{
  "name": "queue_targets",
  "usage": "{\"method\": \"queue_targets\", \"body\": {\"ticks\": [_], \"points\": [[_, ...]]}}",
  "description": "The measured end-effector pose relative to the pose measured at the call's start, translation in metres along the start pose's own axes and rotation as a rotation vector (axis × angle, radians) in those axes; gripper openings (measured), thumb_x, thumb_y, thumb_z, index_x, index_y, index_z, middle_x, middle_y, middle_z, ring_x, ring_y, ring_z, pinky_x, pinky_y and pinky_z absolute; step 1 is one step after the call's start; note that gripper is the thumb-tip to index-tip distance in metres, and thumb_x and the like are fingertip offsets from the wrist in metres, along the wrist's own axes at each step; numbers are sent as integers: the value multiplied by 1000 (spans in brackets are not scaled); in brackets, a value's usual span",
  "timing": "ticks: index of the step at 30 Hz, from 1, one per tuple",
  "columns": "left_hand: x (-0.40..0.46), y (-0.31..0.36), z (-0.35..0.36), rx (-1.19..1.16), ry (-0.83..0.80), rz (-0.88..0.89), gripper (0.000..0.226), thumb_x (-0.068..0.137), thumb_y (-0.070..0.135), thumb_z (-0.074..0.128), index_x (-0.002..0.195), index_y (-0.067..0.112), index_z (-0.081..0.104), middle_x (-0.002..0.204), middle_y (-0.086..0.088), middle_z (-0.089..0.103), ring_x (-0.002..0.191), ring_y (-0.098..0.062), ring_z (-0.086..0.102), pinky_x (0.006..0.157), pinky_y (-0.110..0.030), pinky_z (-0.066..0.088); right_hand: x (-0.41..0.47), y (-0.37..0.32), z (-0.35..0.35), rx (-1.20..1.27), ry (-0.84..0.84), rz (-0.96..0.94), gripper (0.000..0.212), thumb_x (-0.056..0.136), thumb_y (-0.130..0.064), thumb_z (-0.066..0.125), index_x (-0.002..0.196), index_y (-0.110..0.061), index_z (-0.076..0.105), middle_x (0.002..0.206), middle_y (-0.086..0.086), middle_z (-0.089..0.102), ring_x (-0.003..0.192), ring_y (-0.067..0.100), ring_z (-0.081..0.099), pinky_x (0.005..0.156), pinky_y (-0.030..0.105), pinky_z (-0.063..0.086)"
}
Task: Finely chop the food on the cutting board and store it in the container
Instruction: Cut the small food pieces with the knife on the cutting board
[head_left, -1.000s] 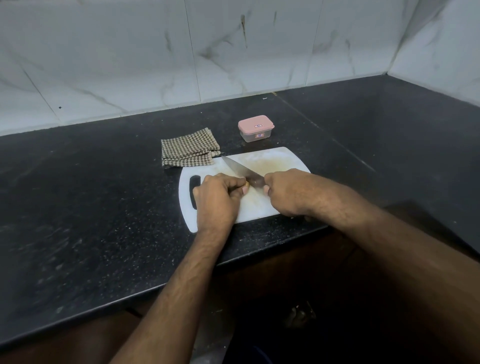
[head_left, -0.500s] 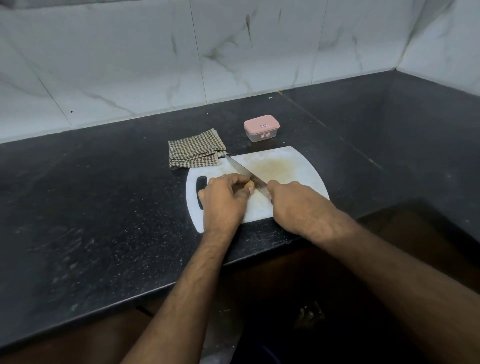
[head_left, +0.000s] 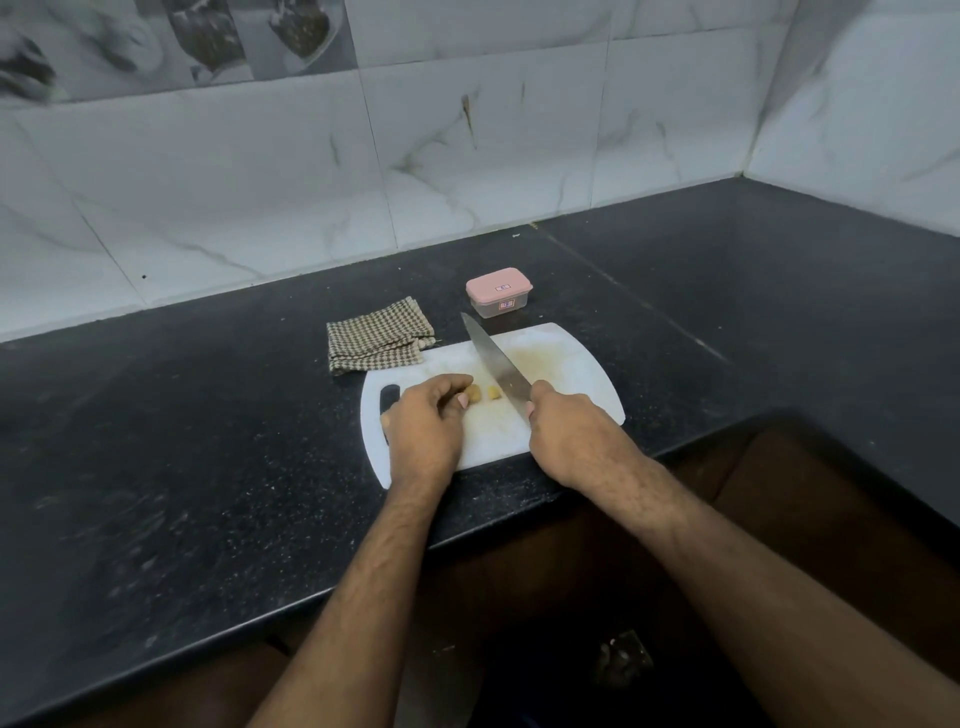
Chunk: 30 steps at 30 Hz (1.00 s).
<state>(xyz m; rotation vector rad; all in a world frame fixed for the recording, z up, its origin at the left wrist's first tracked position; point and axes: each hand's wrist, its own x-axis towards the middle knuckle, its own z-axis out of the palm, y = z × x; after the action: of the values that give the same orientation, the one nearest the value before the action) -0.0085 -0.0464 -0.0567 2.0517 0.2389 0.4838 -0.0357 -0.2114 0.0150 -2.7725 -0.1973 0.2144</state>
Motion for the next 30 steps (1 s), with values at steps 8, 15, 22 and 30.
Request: {"method": "queue_targets", "body": {"ticks": [8, 15, 22, 30], "points": [[0, 2, 1, 17, 1, -13, 19, 93, 23, 74, 112, 28, 75, 100, 18, 75, 103, -1, 66, 110, -44, 47, -4, -1, 1, -48, 18, -17, 20, 102, -15, 37, 122, -17, 40, 84, 2, 50, 83, 22, 56, 63, 37, 43], [-5, 12, -2, 141, 32, 25, 32, 88, 22, 80, 116, 30, 68, 110, 15, 65, 108, -8, 60, 111, -40, 35, -3, -4, 1, -126, 18, -42, 26, 98, -10, 37, 122, -18, 38, 83, 2, 48, 80, 22, 54, 61, 36, 40], [-8, 10, -2, -2, 62, 21, 38, 85, 7, 77, 111, 28, 59, 101, 10, 63, 93, -7, 62, 98, -45, 54, -1, -10, 0, -240, 2, -105, 32, 96, -7, 39, 125, -20, 41, 81, 1, 47, 79, 21, 54, 63, 37, 43], [-9, 12, -3, -49, 64, 13, 41, 86, 5, 77, 118, 22, 58, 103, 11, 65, 94, -4, 63, 94, -36, 58, -2, -16, 0, -78, -11, 72, 39, 96, -6, 43, 134, -13, 38, 109, 10, 57, 95, 25, 57, 71, 37, 45]]}}
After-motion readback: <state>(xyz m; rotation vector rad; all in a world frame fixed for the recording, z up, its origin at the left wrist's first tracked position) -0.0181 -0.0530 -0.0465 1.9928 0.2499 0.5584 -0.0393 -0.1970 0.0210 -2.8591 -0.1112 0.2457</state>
